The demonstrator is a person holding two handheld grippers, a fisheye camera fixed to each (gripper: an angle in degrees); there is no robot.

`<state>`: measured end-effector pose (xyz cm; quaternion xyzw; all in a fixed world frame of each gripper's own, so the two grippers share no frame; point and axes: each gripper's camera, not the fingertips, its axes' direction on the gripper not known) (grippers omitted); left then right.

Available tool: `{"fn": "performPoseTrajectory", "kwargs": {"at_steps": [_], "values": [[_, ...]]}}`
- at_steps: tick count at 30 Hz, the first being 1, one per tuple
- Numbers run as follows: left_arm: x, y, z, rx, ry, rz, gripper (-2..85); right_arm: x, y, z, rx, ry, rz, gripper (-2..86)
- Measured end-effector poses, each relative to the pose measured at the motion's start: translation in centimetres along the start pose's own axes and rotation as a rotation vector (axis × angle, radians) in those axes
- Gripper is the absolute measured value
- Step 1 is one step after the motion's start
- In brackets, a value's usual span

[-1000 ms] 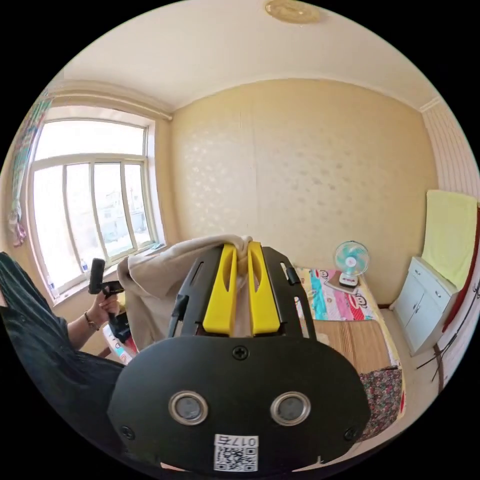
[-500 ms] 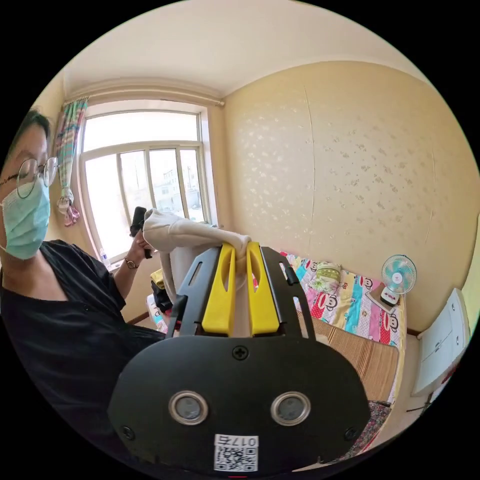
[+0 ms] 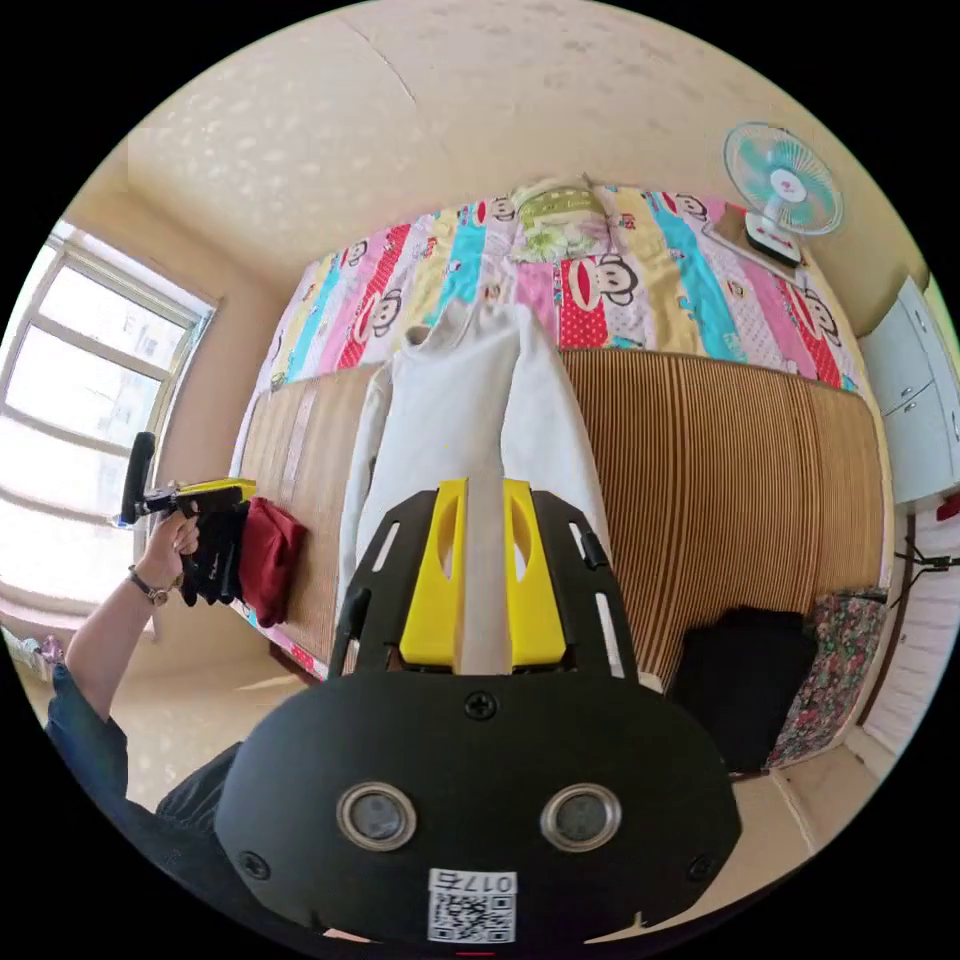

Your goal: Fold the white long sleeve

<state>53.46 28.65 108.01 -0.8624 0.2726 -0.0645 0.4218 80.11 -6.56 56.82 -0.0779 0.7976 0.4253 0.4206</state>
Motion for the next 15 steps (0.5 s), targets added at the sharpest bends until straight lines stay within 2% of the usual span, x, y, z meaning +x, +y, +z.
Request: {"fn": "performPoseTrajectory", "kwargs": {"at_steps": [2, 5, 12, 15], "values": [[-2.7, 2.8, 7.7, -0.126, 0.032, -0.058, 11.4, 3.7, 5.1, 10.7, -0.187, 0.08, 0.042, 6.7], [-6.1, 7.1, 15.2, -0.169, -0.002, -0.141, 12.3, 6.5, 10.8, 18.4, -0.28, 0.198, 0.031, 7.0], [-10.1, 10.1, 19.6, -0.089, -0.107, -0.212, 9.3, 9.4, 15.2, 21.6, -0.179, 0.306, 0.049, 7.5], [-11.6, 10.3, 19.2, -0.089, -0.07, -0.226, 8.5, 11.8, 15.5, 17.7, 0.011, 0.352, 0.174, 6.7]]}}
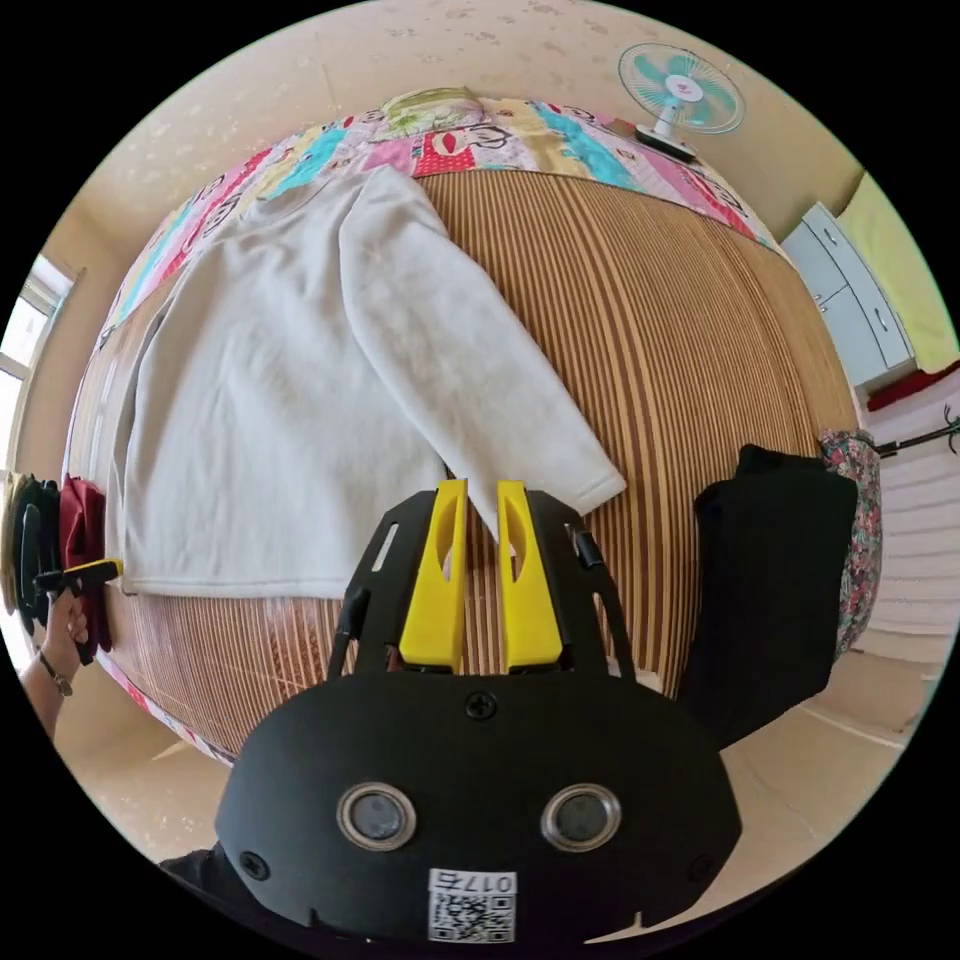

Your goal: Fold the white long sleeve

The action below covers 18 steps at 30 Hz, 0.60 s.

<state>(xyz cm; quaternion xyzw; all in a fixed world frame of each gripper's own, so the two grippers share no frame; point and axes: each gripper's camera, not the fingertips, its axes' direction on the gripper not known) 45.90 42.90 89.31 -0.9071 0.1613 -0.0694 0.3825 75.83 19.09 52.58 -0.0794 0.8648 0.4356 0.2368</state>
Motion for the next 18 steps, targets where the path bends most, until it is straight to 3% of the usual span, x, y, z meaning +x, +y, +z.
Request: {"fn": "performPoseTrajectory", "kwargs": {"at_steps": [3, 5, 8, 10, 12, 14, 16, 18], "values": [[-2.1, 0.2, -0.3, -0.022, 0.075, 0.009, 7.0, 4.1, -1.4, -0.2, 0.039, -0.033, 0.064, 7.3], [-3.6, 0.2, -0.3, -0.033, 0.108, -0.012, 5.5, 5.5, -2.6, 3.4, -0.151, -0.042, -0.045, 7.5], [-4.1, -0.5, -0.2, -0.147, 0.115, 0.071, 4.2, 4.6, -2.4, 2.5, -0.159, 0.059, -0.306, 4.8], [-3.3, -0.7, -0.7, -0.262, 0.004, 0.182, 3.7, 4.4, -2.3, 1.3, -0.179, 0.172, -0.5, 4.0], [-2.9, 0.0, -4.4, -0.254, -0.203, 0.311, 3.0, 6.6, -2.4, -1.8, -0.028, 0.348, -0.577, 3.6], [-4.8, 0.6, -8.8, -0.168, -0.23, 0.294, 2.9, 12.9, -4.1, -6.9, 0.198, 0.47, -0.506, 3.4], [-8.0, 1.5, -13.6, -0.033, -0.252, 0.186, 3.3, 19.0, -6.5, -9.8, 0.226, 0.461, -0.319, 3.3], [-14.0, 4.4, -19.8, 0.221, -0.307, -0.145, 5.1, 25.8, -8.1, -11.8, 0.215, 0.394, -0.051, 3.6]]}}
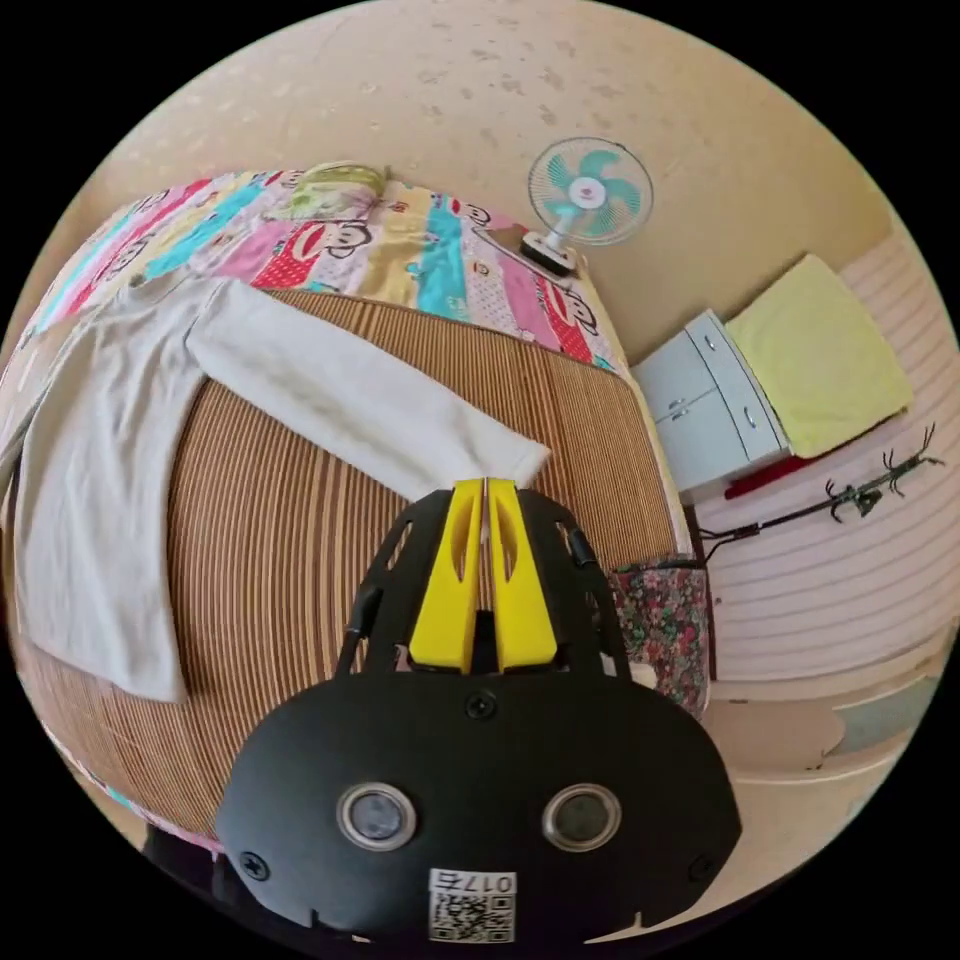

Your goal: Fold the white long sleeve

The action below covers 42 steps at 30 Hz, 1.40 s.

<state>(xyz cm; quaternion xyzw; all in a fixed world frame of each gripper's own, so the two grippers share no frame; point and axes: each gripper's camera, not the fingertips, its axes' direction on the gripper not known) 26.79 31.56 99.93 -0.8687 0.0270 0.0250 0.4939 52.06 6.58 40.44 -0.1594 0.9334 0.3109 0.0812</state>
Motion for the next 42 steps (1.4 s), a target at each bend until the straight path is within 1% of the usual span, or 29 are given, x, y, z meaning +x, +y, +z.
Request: {"fn": "performPoseTrajectory", "kwargs": {"at_steps": [1, 2, 3, 4, 5, 6, 7, 8, 9, 11, 13, 14, 15, 16, 17, 18, 20, 22, 25, 28, 30, 32, 33, 35, 37, 39, 40, 41, 42], "values": [[-2.1, 0.7, -0.8, 0.035, 0.001, -0.134, 5.7, 4.3, 0.2, 0.8, -0.055, -0.035, 0.196, 4.4], [-5.4, 3.0, -1.8, 0.108, 0.047, -0.371, 6.2, 7.5, 1.3, 1.1, -0.079, -0.13, 0.351, 5.8], [-6.9, 6.4, -2.3, 0.225, 0.142, -0.524, 6.5, 8.6, 2.1, 1.1, -0.07, -0.199, 0.403, 6.5], [-6.8, 8.0, -2.3, 0.286, 0.191, -0.556, 6.6, 9.4, 3.9, 1.1, -0.042, -0.353, 0.443, 7.0], [-5.5, 10.7, -1.5, 0.365, 0.252, -0.551, 6.9, 8.7, 5.5, 1.5, -0.047, -0.49, 0.416, 7.6], [-3.2, 12.1, 0.2, 0.367, 0.293, -0.471, 7.4, 7.9, 6.2, 1.9, -0.067, -0.537, 0.39, 7.9], [-1.8, 12.4, 1.4, 0.34, 0.326, -0.404, 8.1, 5.8, 7.5, 2.7, -0.129, -0.613, 0.309, 8.6], [1.0, 12.6, 4.1, 0.252, 0.4, -0.272, 9.6, 3.3, 8.7, 3.4, -0.185, -0.665, 0.21, 9.4], [3.6, 13.0, 6.9, 0.164, 0.472, -0.175, 11.2, 2.0, 9.4, 3.7, -0.201, -0.692, 0.155, 9.7], [6.2, 13.8, 10.3, 0.077, 0.518, -0.112, 12.6, -2.0, 11.8, 4.4, -0.262, -0.841, -0.009, 10.3], [7.6, 14.4, 13.1, 0.011, 0.531, -0.102, 13.0, -3.4, 13.1, 4.3, -0.28, -0.967, -0.06, 10.3], [8.1, 14.6, 14.8, -0.044, 0.552, -0.096, 12.4, -3.9, 13.8, 4.2, -0.301, -0.991, -0.071, 10.0], [8.3, 14.9, 15.9, -0.073, 0.536, -0.1, 11.1, -4.1, 14.1, 4.1, -0.315, -0.983, -0.074, 9.6], [8.0, 15.2, 15.8, -0.055, 0.5, -0.109, 9.2, -4.3, 14.9, 4.0, -0.343, -0.954, -0.079, 8.6], [7.6, 15.7, 15.8, -0.057, 0.445, -0.092, 5.5, -4.0, 15.6, 3.6, -0.331, -0.913, -0.082, 7.2], [7.0, 16.1, 16.2, -0.078, 0.507, -0.048, 4.2, -3.7, 15.8, 3.3, -0.324, -0.888, -0.088, 6.5], [5.9, 17.3, 16.7, -0.128, 0.562, -0.035, 2.9, -2.0, 16.6, 2.2, -0.34, -0.85, -0.134, 4.6], [5.0, 19.3, 16.3, -0.15, 0.554, 0.007, 2.2, 0.5, 17.7, 0.7, -0.324, -0.849, -0.14, 4.0], [3.8, 24.0, 15.9, -0.171, 0.537, 0.057, 1.7, 5.1, 21.4, -1.7, -0.336, -0.923, -0.122, 3.6], [2.5, 30.5, 17.3, -0.216, 0.566, 0.008, 1.8, 7.9, 27.4, -3.2, -0.406, -0.898, -0.106, 3.4], [1.1, 36.0, 18.7, -0.24, 0.616, -0.095, 2.1, 9.2, 31.2, -3.5, -0.493, -0.871, -0.059, 3.4], [-0.8, 39.5, 19.6, -0.252, 0.679, -0.243, 2.6, 11.7, 35.6, -3.1, -0.607, -0.937, 0.114, 3.4], [-1.7, 41.2, 19.7, -0.237, 0.702, -0.302, 3.0, 12.3, 36.5, -3.0, -0.626, -0.957, 0.163, 3.4], [-2.3, 43.0, 19.5, -0.229, 0.708, -0.325, 3.9, 14.4, 38.9, -3.1, -0.656, -1.019, 0.26, 3.8], [-2.6, 44.1, 19.2, -0.251, 0.667, -0.317, 4.3, 15.6, 39.0, -3.3, -0.679, -1.002, 0.244, 4.1], [-3.4, 45.0, 18.3, -0.267, 0.544, -0.313, 4.1, 17.4, 37.6, -3.6, -0.661, -0.955, 0.211, 4.8], [-4.0, 45.3, 17.8, -0.256, 0.513, -0.341, 4.1, 19.1, 35.7, -3.9, -0.603, -0.949, 0.208, 5.6], [-5.2, 45.5, 16.5, -0.194, 0.509, -0.4, 4.0, 20.9, 33.2, -4.2, -0.524, -0.968, 0.213, 6.3], [-6.1, 45.2, 15.1, -0.104, 0.56, -0.429, 4.0, 21.8, 31.8, -4.2, -0.48, -0.982, 0.214, 6.6]]}}
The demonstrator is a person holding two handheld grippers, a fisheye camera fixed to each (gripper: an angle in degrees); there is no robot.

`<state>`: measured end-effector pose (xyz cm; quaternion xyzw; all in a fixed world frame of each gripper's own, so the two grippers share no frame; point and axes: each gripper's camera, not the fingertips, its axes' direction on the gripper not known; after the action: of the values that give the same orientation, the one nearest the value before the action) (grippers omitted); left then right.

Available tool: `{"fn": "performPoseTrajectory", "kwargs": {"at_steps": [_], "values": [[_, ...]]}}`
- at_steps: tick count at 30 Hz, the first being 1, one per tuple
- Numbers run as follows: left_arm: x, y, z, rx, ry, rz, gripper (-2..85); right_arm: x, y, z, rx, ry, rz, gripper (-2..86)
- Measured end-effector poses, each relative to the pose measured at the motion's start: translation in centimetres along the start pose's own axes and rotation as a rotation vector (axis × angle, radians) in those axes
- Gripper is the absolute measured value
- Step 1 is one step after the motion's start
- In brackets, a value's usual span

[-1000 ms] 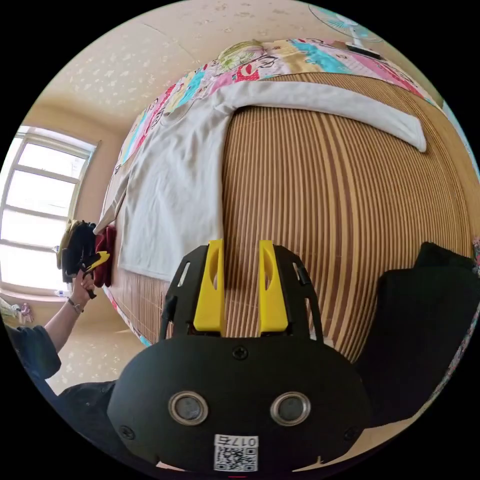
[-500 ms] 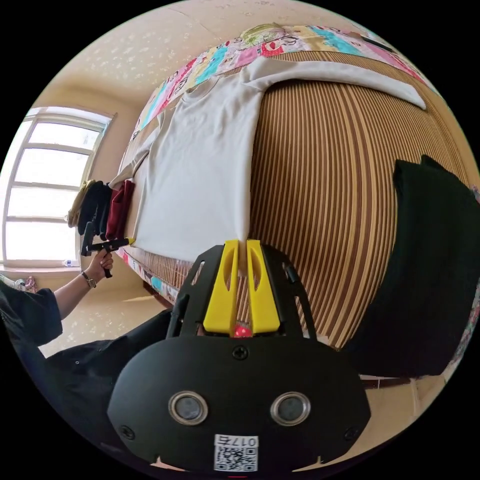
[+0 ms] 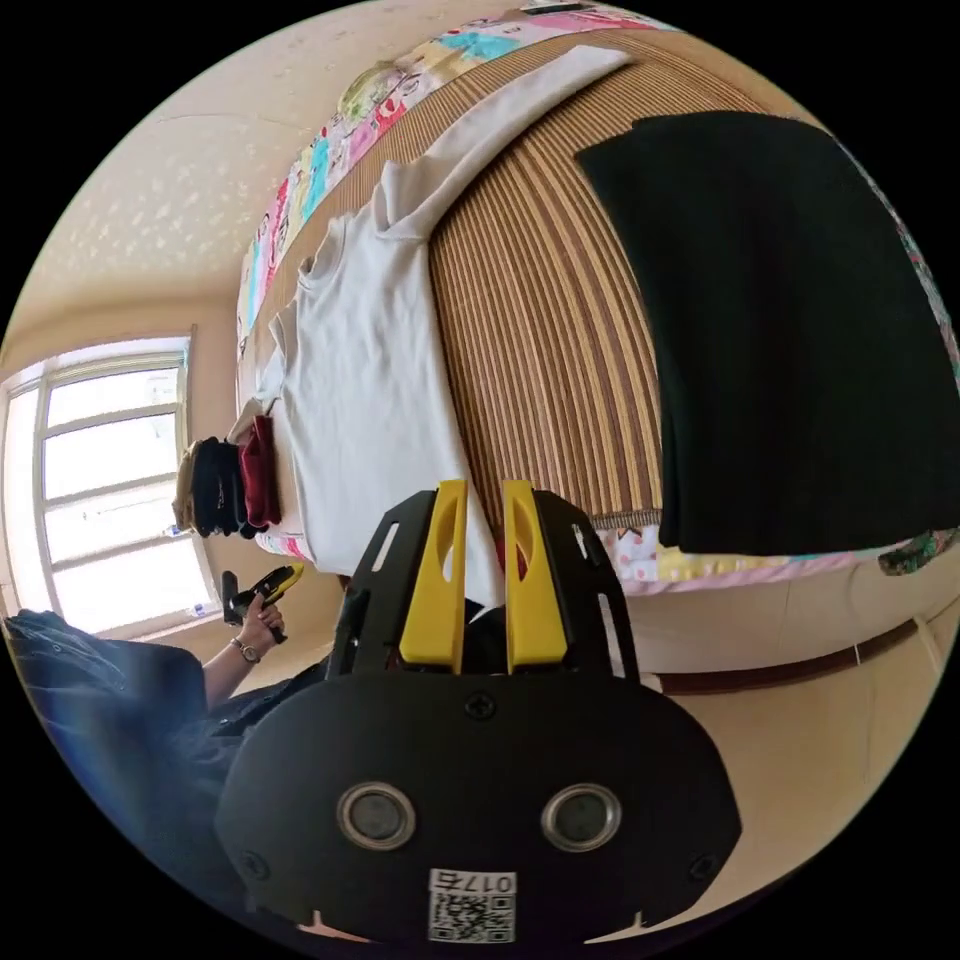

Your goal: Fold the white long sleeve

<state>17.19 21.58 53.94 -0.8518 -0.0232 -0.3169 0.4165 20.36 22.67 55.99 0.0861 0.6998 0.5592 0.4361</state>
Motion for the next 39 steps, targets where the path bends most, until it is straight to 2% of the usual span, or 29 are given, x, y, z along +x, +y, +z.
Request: {"fn": "performPoseTrajectory", "kwargs": {"at_steps": [3, 6, 8, 9, 11, 14, 17, 20, 23, 26, 31, 33, 35, 39], "values": [[2.4, -1.6, -2.5, 0.091, 0.113, 0.081, 3.7, 0.2, -7.4, -5.4, 0.168, -0.044, -0.08, 7.9], [6.8, -2.6, -2.9, 0.092, 0.152, 0.2, 1.8, 3.1, -15.9, -8.7, 0.342, -0.149, -0.069, 8.5], [9.5, -2.4, -3.5, 0.135, 0.239, 0.198, 0.1, 7.5, -23.2, -10.1, 0.418, -0.172, 0.077, 9.3], [11.7, -2.1, -4.1, 0.171, 0.333, 0.254, -0.5, 8.6, -24.9, -10.4, 0.423, -0.179, 0.112, 9.6], [15.5, -1.5, -4.6, 0.182, 0.398, 0.387, -0.8, 12.1, -29.4, -11.2, 0.477, -0.193, 0.261, 10.7], [20.0, 0.0, -4.1, 0.162, 0.357, 0.524, -0.9, 15.1, -32.5, -11.3, 0.527, -0.224, 0.405, 11.5], [21.0, 0.6, -2.7, 0.106, 0.447, 0.539, -1.0, 16.9, -34.2, -10.4, 0.589, -0.33, 0.416, 10.6], [20.8, 0.4, -2.2, 0.073, 0.486, 0.518, -1.0, 18.7, -35.1, -9.7, 0.68, -0.459, 0.463, 8.9], [20.5, 0.0, -2.5, 0.084, 0.408, 0.543, -1.0, 20.3, -35.8, -9.0, 0.718, -0.545, 0.506, 6.0], [19.9, -0.4, -3.0, 0.095, 0.389, 0.527, -1.0, 20.8, -35.1, -9.2, 0.727, -0.542, 0.544, 4.2], [20.0, -0.6, -3.2, 0.072, 0.41, 0.519, -1.0, 20.4, -30.3, -12.3, 0.756, -0.652, 0.318, 3.4], [20.7, -0.9, -2.9, 0.033, 0.432, 0.536, -1.0, 20.4, -26.3, -14.3, 0.798, -0.603, 0.276, 3.3], [21.1, -1.1, -2.7, 0.014, 0.475, 0.545, -1.0, 21.2, -20.7, -16.3, 0.843, -0.417, 0.276, 3.1], [21.0, -1.3, -2.6, 0.004, 0.52, 0.527, -1.0, 24.0, -15.9, -15.2, 0.731, -0.22, 0.395, 3.1]]}}
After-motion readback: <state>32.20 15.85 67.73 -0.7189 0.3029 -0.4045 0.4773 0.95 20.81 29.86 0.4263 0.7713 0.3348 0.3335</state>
